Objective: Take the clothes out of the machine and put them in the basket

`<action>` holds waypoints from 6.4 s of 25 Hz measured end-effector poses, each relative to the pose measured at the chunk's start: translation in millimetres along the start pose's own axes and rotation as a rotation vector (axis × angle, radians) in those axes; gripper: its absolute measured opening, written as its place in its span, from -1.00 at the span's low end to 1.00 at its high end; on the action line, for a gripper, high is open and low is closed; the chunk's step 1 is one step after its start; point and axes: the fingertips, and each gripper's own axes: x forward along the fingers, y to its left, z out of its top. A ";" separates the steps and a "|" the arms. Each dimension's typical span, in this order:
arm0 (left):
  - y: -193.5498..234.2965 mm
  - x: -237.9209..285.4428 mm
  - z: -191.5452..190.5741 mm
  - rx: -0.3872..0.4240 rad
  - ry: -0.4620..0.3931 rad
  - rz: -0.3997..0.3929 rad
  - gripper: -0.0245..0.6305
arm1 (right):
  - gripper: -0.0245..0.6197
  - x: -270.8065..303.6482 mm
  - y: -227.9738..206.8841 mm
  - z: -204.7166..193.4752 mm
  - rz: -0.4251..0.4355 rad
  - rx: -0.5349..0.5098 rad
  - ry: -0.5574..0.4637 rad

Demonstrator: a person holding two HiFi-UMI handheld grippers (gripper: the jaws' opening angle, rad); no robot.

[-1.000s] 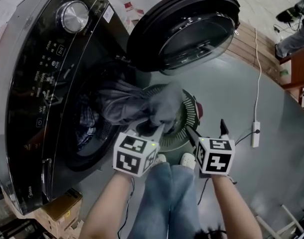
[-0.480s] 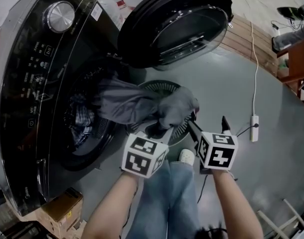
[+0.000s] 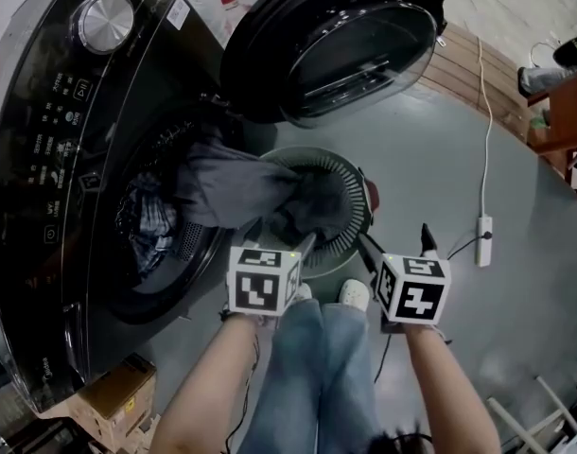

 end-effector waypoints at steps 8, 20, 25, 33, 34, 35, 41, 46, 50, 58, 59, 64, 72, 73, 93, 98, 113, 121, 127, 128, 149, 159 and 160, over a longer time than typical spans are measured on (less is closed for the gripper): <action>62.4 1.1 -16.4 0.087 0.063 0.132 0.25 | 0.73 10.2 4.4 -5.7 0.012 -0.032 0.028; 195.5 -13.6 2.1 0.093 0.039 0.451 0.50 | 0.73 37.8 36.7 -5.9 0.056 -0.097 0.065; 234.6 3.4 13.5 0.022 0.050 0.467 0.50 | 0.73 53.0 44.1 -5.8 0.064 -0.115 0.073; 262.3 41.2 8.0 0.049 0.172 0.430 0.52 | 0.73 72.7 46.8 -13.7 0.068 -0.101 0.093; 262.7 46.8 6.0 0.057 0.186 0.413 0.52 | 0.73 74.6 47.9 -15.1 0.069 -0.098 0.094; 263.5 52.2 4.1 0.067 0.202 0.396 0.52 | 0.73 76.5 49.4 -15.8 0.071 -0.094 0.092; 260.3 73.2 0.7 0.034 0.274 0.291 0.50 | 0.73 86.8 57.0 -14.0 0.083 -0.092 0.065; 255.9 69.2 2.6 0.069 0.260 0.308 0.19 | 0.72 85.3 61.2 -10.7 0.086 -0.075 0.057; 254.1 57.5 6.1 0.074 0.250 0.333 -0.07 | 0.72 79.8 62.6 -8.9 0.089 -0.077 0.053; 227.9 29.8 5.2 0.159 0.253 0.358 -0.52 | 0.70 54.9 62.1 3.6 0.099 -0.101 0.042; 222.4 25.8 5.1 0.164 0.248 0.350 -0.53 | 0.70 50.8 61.4 6.1 0.100 -0.108 0.039; 185.6 4.2 11.4 0.232 0.198 0.299 -0.54 | 0.70 30.1 55.1 17.5 0.095 -0.131 0.027; 126.7 -33.9 26.5 0.206 0.092 0.227 -0.55 | 0.69 -0.9 51.1 25.8 0.096 -0.128 0.012; 119.0 -37.6 29.0 0.205 0.077 0.214 -0.55 | 0.69 -3.4 50.5 26.4 0.096 -0.130 0.009; -26.0 -64.8 53.7 0.045 -0.102 -0.094 -0.55 | 0.69 -37.5 16.0 30.6 0.026 -0.061 -0.017; -27.6 -46.8 44.2 -0.012 -0.052 -0.145 -0.55 | 0.69 -34.5 10.4 23.4 0.017 -0.046 -0.013; 31.8 71.2 -26.8 0.004 0.110 -0.004 -0.52 | 0.69 39.9 16.7 -8.6 0.046 -0.050 0.024; 55.1 141.2 -49.6 0.027 0.141 0.038 -0.48 | 0.69 92.4 15.4 -29.8 0.056 -0.051 0.047; 78.8 163.1 -59.3 0.012 0.160 0.176 0.53 | 0.69 107.9 9.8 -39.2 0.054 -0.079 0.071; 80.4 161.9 -58.9 0.009 0.156 0.183 0.58 | 0.69 107.7 9.4 -40.2 0.055 -0.082 0.072; 176.4 6.8 -39.3 -0.130 0.049 0.440 0.68 | 0.69 85.8 62.1 -9.9 0.101 -0.130 0.096; 234.8 -40.7 -53.2 -0.158 0.065 0.609 0.67 | 0.68 92.6 101.9 -3.8 0.091 -0.226 0.180; 243.5 -44.9 -54.8 -0.155 0.068 0.641 0.67 | 0.68 93.2 107.3 -4.0 0.095 -0.239 0.190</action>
